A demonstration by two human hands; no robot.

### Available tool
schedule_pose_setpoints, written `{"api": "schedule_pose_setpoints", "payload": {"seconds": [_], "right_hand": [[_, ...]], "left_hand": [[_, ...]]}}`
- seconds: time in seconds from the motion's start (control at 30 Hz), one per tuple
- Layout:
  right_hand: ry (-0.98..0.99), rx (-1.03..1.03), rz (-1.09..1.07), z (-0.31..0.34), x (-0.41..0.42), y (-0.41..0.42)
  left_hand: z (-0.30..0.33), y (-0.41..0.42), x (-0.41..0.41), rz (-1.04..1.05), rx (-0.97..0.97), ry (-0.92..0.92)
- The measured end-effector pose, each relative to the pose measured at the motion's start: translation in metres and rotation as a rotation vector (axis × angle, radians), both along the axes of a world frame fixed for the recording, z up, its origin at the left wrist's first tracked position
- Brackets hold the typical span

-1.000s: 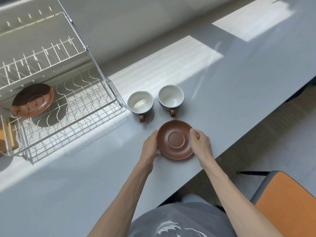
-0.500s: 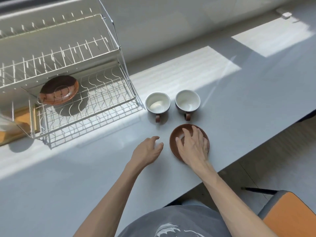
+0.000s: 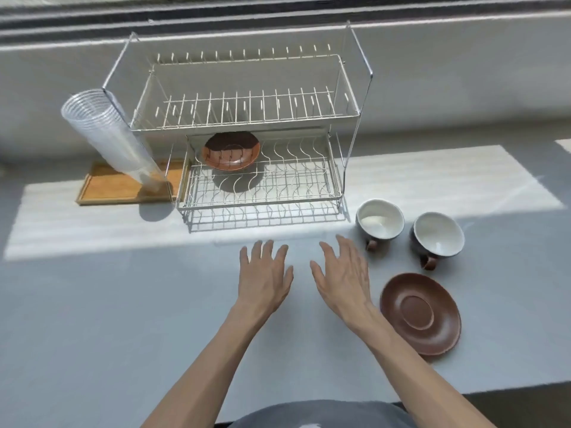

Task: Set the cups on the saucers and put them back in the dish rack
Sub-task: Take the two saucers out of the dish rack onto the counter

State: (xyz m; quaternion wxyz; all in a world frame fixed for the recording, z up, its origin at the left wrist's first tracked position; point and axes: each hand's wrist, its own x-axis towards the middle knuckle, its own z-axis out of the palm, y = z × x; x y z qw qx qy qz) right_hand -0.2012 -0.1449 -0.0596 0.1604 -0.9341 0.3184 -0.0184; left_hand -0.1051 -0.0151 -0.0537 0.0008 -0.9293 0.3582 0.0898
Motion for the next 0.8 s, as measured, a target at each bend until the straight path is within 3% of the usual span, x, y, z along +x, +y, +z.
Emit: {"api": "schedule_pose_setpoints", "payload": {"seconds": [0.43,0.8], "right_hand": [[-0.109,-0.053,0.174,0.012,0.096,0.018],[-0.120,-0.151,0.208,0.024,0.196,-0.007]], "left_hand": [[0.006,0.042,0.087,0.187,-0.127,-0.149],[0.017,0.022,0.189,0.239,-0.166,-0.173]]}}
